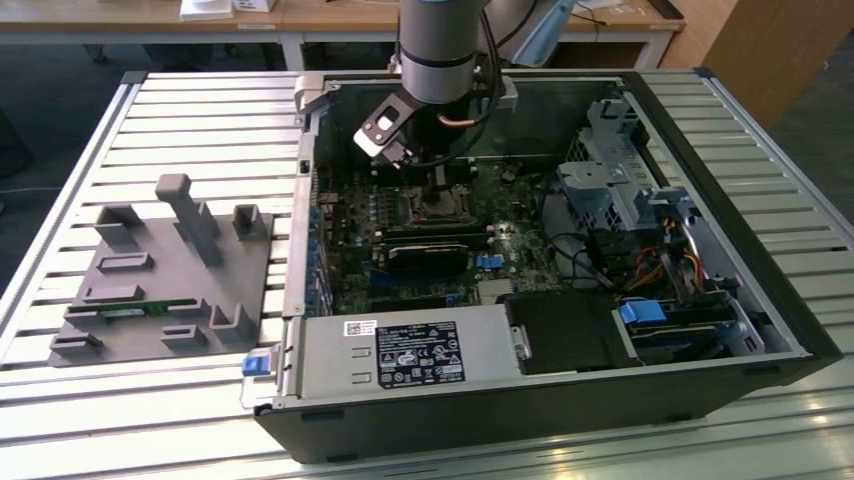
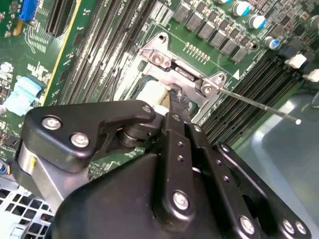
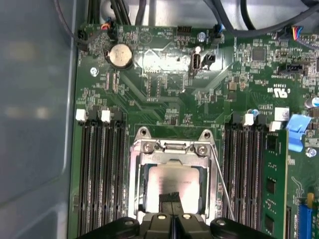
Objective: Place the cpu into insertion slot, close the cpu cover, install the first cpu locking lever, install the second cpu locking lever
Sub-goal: 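Close the cpu cover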
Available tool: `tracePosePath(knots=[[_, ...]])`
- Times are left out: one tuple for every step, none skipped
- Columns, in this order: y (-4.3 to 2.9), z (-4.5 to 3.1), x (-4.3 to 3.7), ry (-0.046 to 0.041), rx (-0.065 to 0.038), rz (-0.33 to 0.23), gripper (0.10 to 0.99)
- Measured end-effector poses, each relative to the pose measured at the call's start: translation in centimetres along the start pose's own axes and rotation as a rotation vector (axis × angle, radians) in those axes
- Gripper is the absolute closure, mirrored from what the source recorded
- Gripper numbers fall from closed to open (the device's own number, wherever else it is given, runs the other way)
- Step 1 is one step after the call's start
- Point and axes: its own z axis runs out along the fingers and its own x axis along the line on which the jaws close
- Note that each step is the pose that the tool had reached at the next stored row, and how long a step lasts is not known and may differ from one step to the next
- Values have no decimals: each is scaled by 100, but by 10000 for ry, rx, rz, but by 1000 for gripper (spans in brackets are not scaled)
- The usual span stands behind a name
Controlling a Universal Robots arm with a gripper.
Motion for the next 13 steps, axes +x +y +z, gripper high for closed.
tracePosePath(knots=[[11,0,0,0,3,1,980],[21,1,-1,0,5,1,980],[30,1,-1,0,6,1,980],[38,2,-1,0,7,1,980],[43,2,-1,0,7,0,980],[48,2,-1,0,8,1,980],[54,2,-1,-1,8,0,980],[62,2,-1,-1,8,0,980],[70,3,-2,0,8,0,980],[77,3,-2,0,8,0,980],[83,3,-2,2,8,0,980],[87,3,-2,4,8,1,980],[93,3,-2,4,8,0,980]])
